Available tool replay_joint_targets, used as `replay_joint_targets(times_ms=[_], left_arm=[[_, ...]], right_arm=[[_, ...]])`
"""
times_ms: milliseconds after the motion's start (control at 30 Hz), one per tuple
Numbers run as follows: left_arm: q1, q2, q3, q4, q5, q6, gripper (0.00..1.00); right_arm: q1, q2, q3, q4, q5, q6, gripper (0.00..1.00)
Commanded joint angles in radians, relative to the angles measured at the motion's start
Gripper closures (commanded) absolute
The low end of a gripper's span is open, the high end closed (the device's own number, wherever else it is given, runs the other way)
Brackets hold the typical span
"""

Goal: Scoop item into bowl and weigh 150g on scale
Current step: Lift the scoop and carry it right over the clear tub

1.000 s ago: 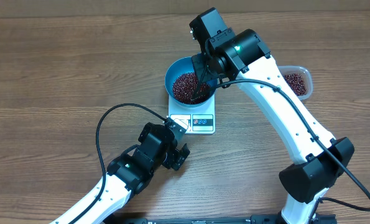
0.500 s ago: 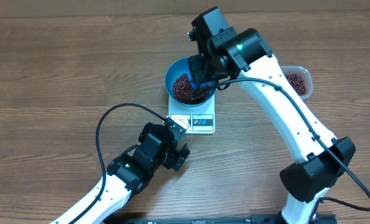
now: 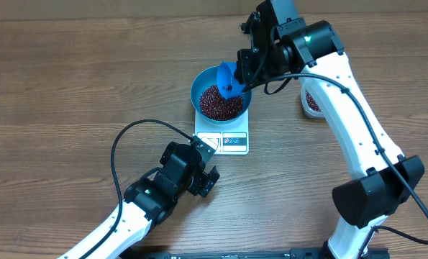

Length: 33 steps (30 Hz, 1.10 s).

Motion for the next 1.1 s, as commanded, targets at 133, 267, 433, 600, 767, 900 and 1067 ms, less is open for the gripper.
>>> replay_joint_targets(times_ms=[133, 267, 433, 600, 767, 900, 1067], left_arm=[[0.004, 0.002, 0.023, 0.002, -0.012, -0.006, 0.0], [0.004, 0.002, 0.023, 0.002, -0.011, -0.006, 0.0], [0.004, 0.002, 0.023, 0.002, -0.012, -0.006, 0.0], [0.004, 0.002, 0.023, 0.002, -0.011, -0.006, 0.0], [0.004, 0.002, 0.023, 0.002, -0.011, -0.006, 0.0], [0.004, 0.002, 0.023, 0.002, -0.011, -0.006, 0.01], [0.004, 0.002, 0.023, 0.002, -0.011, -0.006, 0.0]], right_arm=[[-0.085, -0.04, 0.037, 0.053, -0.134, 0.106, 0.96], [-0.203, -0.04, 0.037, 0.076, -0.24, 0.163, 0.96], [-0.355, -0.04, 0.037, 0.077, -0.304, 0.168, 0.96], [-0.506, -0.04, 0.037, 0.028, -0.304, 0.157, 0.96], [-0.615, -0.04, 0.037, -0.054, -0.291, 0.049, 0.96], [-0.671, -0.04, 0.037, -0.109, -0.192, 0.006, 0.96], [-0.684, -0.04, 0.037, -0.177, -0.018, -0.059, 0.96]])
